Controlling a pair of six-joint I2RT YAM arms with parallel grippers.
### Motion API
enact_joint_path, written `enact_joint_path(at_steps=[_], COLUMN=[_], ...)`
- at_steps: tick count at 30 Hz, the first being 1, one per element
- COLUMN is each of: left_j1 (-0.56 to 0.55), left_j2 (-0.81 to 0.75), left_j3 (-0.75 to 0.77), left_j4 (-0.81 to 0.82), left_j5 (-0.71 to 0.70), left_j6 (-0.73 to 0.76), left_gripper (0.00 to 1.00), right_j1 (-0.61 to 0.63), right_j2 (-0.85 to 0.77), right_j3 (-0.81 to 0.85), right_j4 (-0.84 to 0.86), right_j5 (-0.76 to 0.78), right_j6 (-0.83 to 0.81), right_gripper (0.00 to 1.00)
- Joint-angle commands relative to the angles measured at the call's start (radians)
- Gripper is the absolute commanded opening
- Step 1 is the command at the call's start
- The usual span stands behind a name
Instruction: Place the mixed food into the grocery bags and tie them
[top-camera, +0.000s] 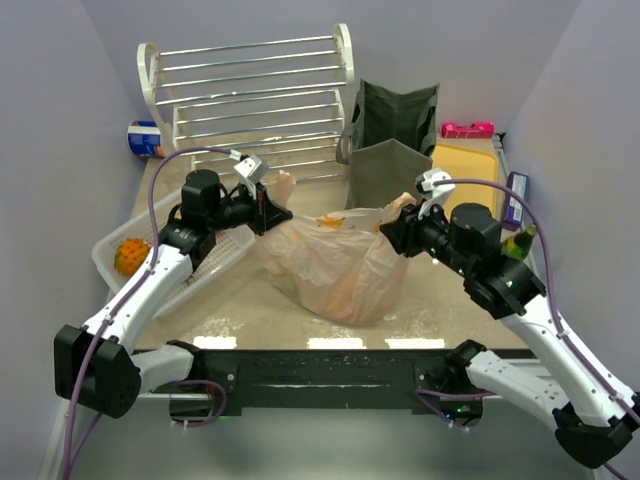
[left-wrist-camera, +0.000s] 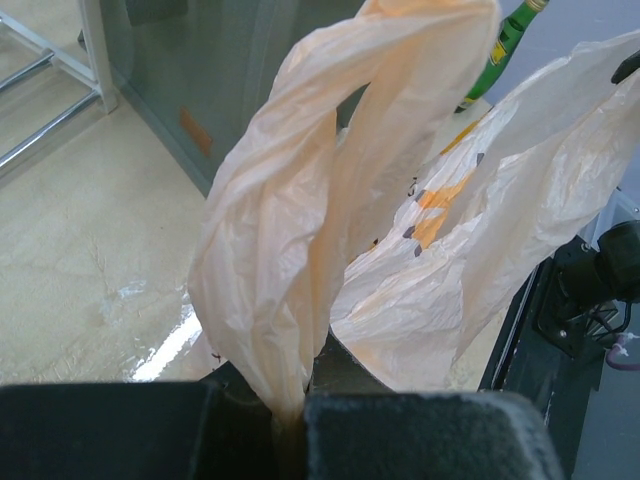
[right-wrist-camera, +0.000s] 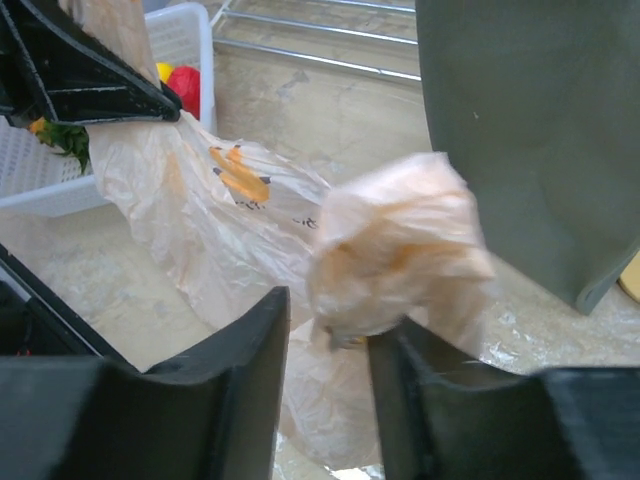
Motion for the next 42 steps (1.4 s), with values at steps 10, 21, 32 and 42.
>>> enact_joint_path(at_steps=[10,21,32,42], left_j1=[0.018,0.018,0.023,0.032], left_j2=[-0.059,-0.109,-0.102,-0.106], left_j3=[0.047,0.058,0.055,0.044], left_j4=[-0.024,-0.067,-0.065,-0.062], left_j5=[-0.09,-0.11,-0.099,-0.096], left_j6=[0.093,0.186,0.188,0.191], left_gripper=[0.0,0.0,0.0,0.0], right_j1=[0.0,-0.002,-0.002,-0.002], right_j2=[0.013,0.092,0.062,-0.11], right_j3=[0.325,0.219,0.198,0.155], right_j4=[-0.107,-0.049,0.043,-0.093], right_j5=[0.03,-0.054,-0.026,-0.047], right_j6=[0.017,-0.022,-0.153,-0.285], right_gripper=[0.0,0.0,0.54,0.94])
